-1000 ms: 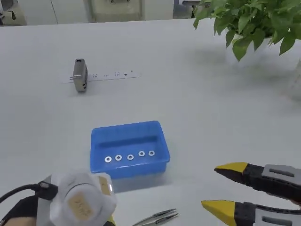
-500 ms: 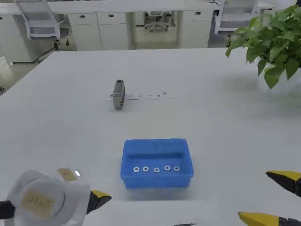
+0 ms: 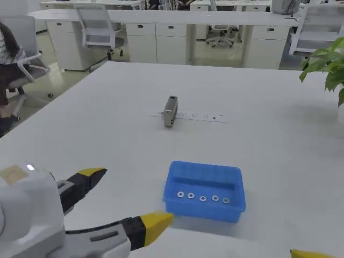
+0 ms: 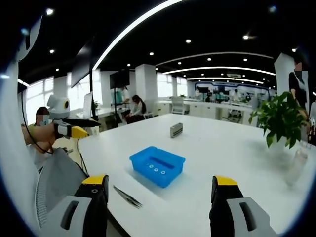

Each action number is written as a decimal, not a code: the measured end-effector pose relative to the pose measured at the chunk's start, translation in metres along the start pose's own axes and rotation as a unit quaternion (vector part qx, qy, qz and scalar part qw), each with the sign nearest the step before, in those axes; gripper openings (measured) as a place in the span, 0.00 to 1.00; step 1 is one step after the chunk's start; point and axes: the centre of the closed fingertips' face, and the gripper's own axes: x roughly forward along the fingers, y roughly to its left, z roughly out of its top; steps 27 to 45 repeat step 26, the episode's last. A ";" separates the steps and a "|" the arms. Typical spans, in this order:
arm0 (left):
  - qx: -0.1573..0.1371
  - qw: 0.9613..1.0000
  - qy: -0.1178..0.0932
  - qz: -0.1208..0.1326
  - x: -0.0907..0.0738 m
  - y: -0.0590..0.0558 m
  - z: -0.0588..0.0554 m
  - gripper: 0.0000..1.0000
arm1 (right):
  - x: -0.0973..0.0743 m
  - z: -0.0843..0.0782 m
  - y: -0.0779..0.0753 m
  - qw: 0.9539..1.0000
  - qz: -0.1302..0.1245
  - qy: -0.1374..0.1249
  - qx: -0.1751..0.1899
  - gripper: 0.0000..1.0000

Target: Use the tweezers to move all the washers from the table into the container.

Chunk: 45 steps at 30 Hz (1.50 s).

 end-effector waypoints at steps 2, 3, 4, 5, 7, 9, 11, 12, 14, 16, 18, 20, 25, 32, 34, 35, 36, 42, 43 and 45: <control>0.000 1.000 -0.012 0.009 -0.003 0.002 0.004 0.95 | -0.001 0.003 -0.003 1.000 -0.005 -0.011 0.009 0.88; 0.001 1.000 -0.025 0.013 -0.004 0.004 0.008 0.97 | -0.002 0.007 -0.005 1.000 -0.011 -0.021 0.015 0.90; -0.001 0.999 -0.031 0.016 -0.005 0.004 0.009 0.99 | -0.003 0.009 -0.006 0.999 -0.014 -0.027 0.017 0.92; -0.004 0.999 -0.030 0.015 -0.006 0.004 0.009 0.99 | -0.003 0.010 -0.008 0.999 -0.018 -0.032 0.019 0.94; -0.010 0.999 -0.043 0.020 -0.007 0.006 0.013 0.99 | -0.005 0.015 -0.012 0.998 -0.034 -0.047 0.023 0.99; -0.018 0.999 -0.047 0.020 -0.008 0.007 0.014 0.99 | -0.006 0.016 -0.012 0.998 -0.032 -0.049 0.025 0.99; -0.019 0.998 -0.049 0.022 -0.007 0.008 0.014 0.99 | -0.007 0.018 -0.013 0.998 -0.034 -0.054 0.028 0.99; -0.020 0.998 -0.049 0.022 -0.007 0.008 0.014 0.99 | -0.007 0.018 -0.013 0.997 -0.035 -0.055 0.029 0.99; -0.021 0.998 -0.049 0.022 -0.007 0.009 0.013 0.99 | -0.007 0.018 -0.016 0.997 -0.043 -0.055 0.026 0.99; -0.022 0.998 -0.049 0.022 -0.007 0.009 0.013 0.99 | -0.008 0.019 -0.016 0.997 -0.046 -0.056 0.025 0.99; -0.023 0.998 -0.051 0.022 -0.006 0.010 0.014 0.99 | -0.008 0.019 -0.016 0.997 -0.049 -0.057 0.028 0.99; -0.025 0.998 -0.050 0.020 -0.005 0.011 0.014 0.99 | -0.009 0.018 -0.019 0.996 -0.053 -0.058 0.032 0.99; -0.025 0.998 -0.050 0.017 -0.005 0.018 0.013 0.99 | -0.011 0.021 -0.023 0.995 -0.064 -0.066 0.037 0.99; -0.025 0.998 -0.050 0.017 -0.005 0.018 0.013 0.99 | -0.011 0.021 -0.022 0.995 -0.065 -0.066 0.037 0.99; -0.025 0.998 -0.050 0.017 -0.005 0.018 0.013 0.99 | -0.011 0.021 -0.022 0.995 -0.065 -0.066 0.037 0.99; -0.025 0.998 -0.050 0.017 -0.005 0.018 0.013 0.99 | -0.011 0.021 -0.022 0.995 -0.065 -0.066 0.037 0.99; -0.025 0.998 -0.050 0.017 -0.005 0.018 0.013 0.99 | -0.011 0.021 -0.022 0.995 -0.065 -0.066 0.037 0.99; -0.025 0.998 -0.050 0.017 -0.005 0.018 0.013 0.99 | -0.011 0.021 -0.022 0.995 -0.065 -0.066 0.037 0.99; -0.025 0.998 -0.050 0.017 -0.005 0.018 0.013 0.99 | -0.011 0.021 -0.022 0.995 -0.065 -0.066 0.037 0.99; -0.025 0.998 -0.050 0.017 -0.005 0.018 0.013 0.99 | -0.011 0.021 -0.022 0.995 -0.065 -0.066 0.037 0.99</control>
